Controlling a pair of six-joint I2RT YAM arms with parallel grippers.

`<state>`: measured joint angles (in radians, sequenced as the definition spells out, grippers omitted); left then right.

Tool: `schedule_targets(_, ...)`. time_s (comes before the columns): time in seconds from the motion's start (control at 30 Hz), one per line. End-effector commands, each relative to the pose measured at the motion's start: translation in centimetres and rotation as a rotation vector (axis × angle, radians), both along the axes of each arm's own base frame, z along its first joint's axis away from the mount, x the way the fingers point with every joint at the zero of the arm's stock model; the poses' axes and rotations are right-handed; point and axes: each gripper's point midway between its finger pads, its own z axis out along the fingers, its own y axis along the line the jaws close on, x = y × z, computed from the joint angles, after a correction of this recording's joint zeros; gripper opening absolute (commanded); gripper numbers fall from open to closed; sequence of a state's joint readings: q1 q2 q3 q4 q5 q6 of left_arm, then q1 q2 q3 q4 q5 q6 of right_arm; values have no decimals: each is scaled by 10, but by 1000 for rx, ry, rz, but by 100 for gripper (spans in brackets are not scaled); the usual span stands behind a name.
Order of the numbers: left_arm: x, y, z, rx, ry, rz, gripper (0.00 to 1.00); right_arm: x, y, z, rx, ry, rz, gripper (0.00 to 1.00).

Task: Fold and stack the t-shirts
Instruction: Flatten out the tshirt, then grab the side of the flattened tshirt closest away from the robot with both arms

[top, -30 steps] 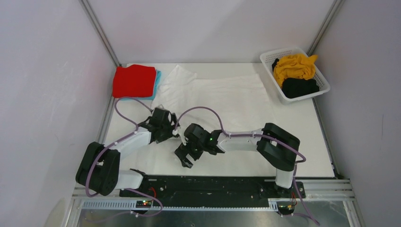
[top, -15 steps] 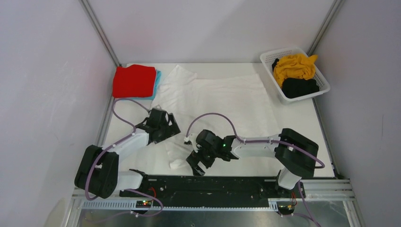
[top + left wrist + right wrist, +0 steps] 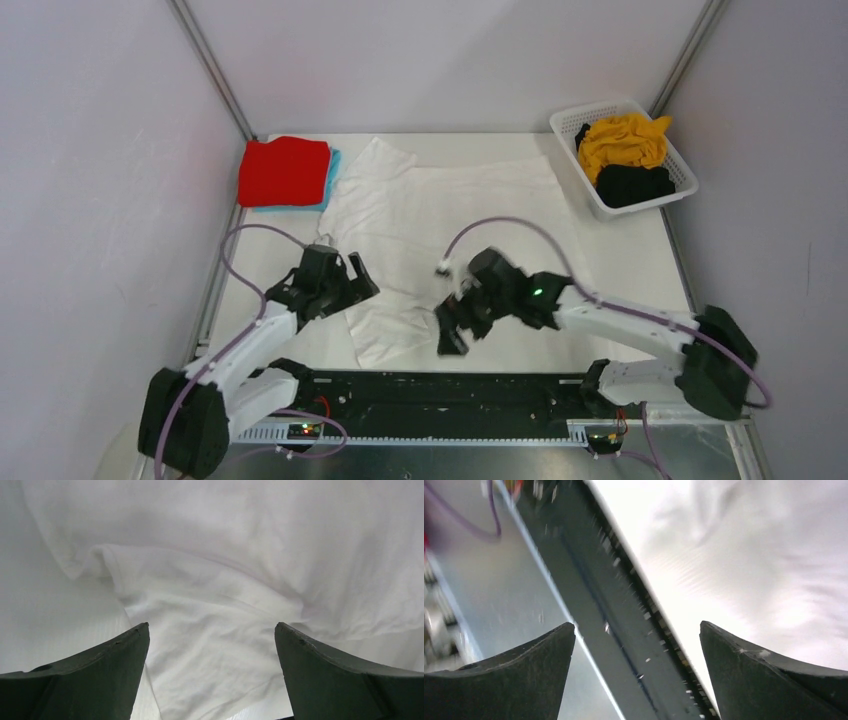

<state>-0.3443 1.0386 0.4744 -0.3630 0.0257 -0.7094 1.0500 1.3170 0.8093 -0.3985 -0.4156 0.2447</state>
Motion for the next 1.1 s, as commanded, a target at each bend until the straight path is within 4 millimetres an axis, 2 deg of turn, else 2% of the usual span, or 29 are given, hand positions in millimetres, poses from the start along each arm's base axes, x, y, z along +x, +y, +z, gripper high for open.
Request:
schedule_targets(0.0,-9,14,23,32,-53,72,100,81,-32,49,112,-70,-409,99)
schedule_targets(0.03,-10,15,27,37,-65,83,100,105,-53,52,122,-74,-533,99)
schedule_targets(0.07,-10,16,34,50,-87,87,100,114,-63,52,124,-54,-606,99)
schedule_targets(0.1,-11,15,37,52,-97,87,100,131,-82,51,124,-37,-710,99)
schedule_targets(0.13,-13,9,44,45,-110,61,100,138,-95,46,97,-24,-776,99)
schedule_targets(0.23,-20,-8,54,50,-120,-16,100,169,-156,34,16,-8,-1061,99)
schedule_targets(0.27,-28,-19,55,59,-113,-76,100,173,-177,27,-43,-19,-1144,100)
schedule_targets(0.3,-31,-24,56,65,-110,-97,100,181,-207,24,-89,-49,-1265,99)
schedule_targets(0.33,-42,-36,56,68,-90,-154,100,178,-223,19,-123,-58,-1322,99)
schedule_targets(0.37,-49,-41,55,77,-77,-183,100,182,-250,17,-169,-91,-1428,99)
schedule_targets(0.47,-87,-59,44,111,-13,-316,100,171,-292,9,-209,-100,-1586,99)
schedule_targets(0.6,-125,-58,19,147,101,-385,97,168,-304,5,-163,-77,-1619,99)
schedule_targets(0.7,-139,-47,5,196,173,-383,90,167,-303,3,-157,-62,-1608,99)
schedule_targets(0.77,-145,-40,-1,220,204,-365,85,165,-303,0,-165,-53,-1601,99)
schedule_targets(0.87,-143,-33,-8,244,210,-319,81,165,-303,-2,-165,-54,-1599,99)
schedule_targets(0.97,-141,-30,-13,282,229,-292,67,165,-303,-2,-164,-56,-1598,99)
schedule_targets(1.07,-141,-25,-23,341,262,-272,62,164,-305,-2,-169,-64,-1609,99)
